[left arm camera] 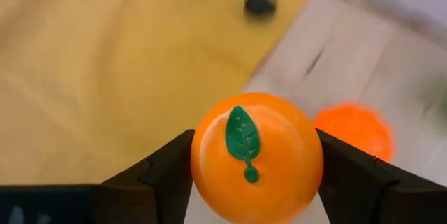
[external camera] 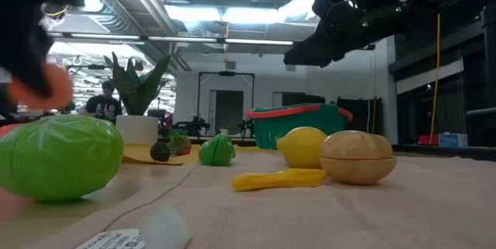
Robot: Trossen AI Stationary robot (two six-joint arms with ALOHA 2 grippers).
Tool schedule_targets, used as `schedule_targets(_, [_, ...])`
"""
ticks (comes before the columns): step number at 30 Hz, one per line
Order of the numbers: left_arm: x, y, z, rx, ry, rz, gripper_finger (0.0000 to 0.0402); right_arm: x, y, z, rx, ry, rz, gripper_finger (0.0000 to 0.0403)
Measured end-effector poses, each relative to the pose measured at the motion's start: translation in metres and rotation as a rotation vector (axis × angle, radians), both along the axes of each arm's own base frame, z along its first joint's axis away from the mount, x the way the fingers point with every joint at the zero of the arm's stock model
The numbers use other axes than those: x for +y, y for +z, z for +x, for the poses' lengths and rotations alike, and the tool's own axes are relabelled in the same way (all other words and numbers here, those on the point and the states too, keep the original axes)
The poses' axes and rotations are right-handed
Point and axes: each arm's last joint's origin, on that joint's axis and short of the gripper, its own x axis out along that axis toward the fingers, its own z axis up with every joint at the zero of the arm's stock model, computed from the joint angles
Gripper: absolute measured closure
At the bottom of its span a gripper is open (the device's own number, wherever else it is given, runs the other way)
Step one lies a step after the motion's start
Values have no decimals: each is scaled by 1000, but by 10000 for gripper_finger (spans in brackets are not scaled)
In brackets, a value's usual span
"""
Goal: Pick and placing Produce into tupperware
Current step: Put the orange into the basket
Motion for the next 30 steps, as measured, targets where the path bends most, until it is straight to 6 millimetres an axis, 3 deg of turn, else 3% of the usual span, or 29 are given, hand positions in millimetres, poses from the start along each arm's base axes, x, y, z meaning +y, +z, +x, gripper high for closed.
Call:
schedule_targets(6, [13, 31, -7, -192, -70, 152, 163, 0, -1, 0, 11, -11, 31, 240])
schedule_targets(12, [18, 47, -8, -308, -105, 271, 163, 0, -1, -1, 13, -8, 22, 240])
schedule_targets(16, [17, 48, -1, -349, -126, 293, 163, 0, -1, -1, 17, 12, -33, 240])
schedule_targets(20, [22, 36, 9, -371, -158, 294, 163, 2, -1, 0, 20, 34, -72, 240])
schedule_targets(25, [39, 23, 26, -367, -215, 256, 163, 10, -4, 0, 50, 98, -134, 240])
schedule_targets(30, [63, 26, 48, -368, -307, 225, 163, 28, -6, 2, 68, 221, -247, 240])
